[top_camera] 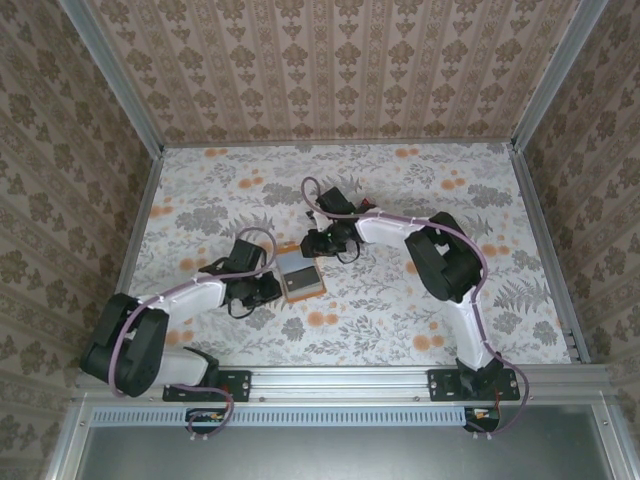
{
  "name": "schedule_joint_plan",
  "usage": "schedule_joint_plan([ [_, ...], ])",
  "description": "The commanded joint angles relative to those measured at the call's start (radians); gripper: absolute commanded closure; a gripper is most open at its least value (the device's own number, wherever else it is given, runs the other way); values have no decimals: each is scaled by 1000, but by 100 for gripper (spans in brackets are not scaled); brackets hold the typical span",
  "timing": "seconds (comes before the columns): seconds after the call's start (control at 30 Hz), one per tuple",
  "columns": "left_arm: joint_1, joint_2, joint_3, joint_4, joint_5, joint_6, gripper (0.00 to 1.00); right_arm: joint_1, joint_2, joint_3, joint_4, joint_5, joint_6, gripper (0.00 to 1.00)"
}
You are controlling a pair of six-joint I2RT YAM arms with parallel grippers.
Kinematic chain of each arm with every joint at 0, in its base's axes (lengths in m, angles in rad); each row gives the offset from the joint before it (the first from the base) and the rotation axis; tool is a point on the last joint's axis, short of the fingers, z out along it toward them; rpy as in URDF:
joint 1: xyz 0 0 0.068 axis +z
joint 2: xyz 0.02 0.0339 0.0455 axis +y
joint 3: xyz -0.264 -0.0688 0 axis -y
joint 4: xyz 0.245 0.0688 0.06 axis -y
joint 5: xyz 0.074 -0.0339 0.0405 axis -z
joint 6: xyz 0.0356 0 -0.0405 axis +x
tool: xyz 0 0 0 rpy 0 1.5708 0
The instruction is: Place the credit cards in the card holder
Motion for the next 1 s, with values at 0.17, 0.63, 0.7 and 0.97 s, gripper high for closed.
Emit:
schedule_joint_plan([
  [0.17, -131, 124, 80, 97, -21, -81, 85, 39, 114, 191, -157, -133, -76, 68],
  [0.63, -200, 83, 129, 67, -79, -122, 82, 3, 49, 295, -279, -83, -155, 67],
  [0.7, -200, 33, 141, 6, -131, -110, 82, -15, -5, 280, -293, -51, -167, 66],
  [0.97, -161, -60, 188, -30, -220, -58, 77, -154, -234, 97, -242, 49, -175, 64],
])
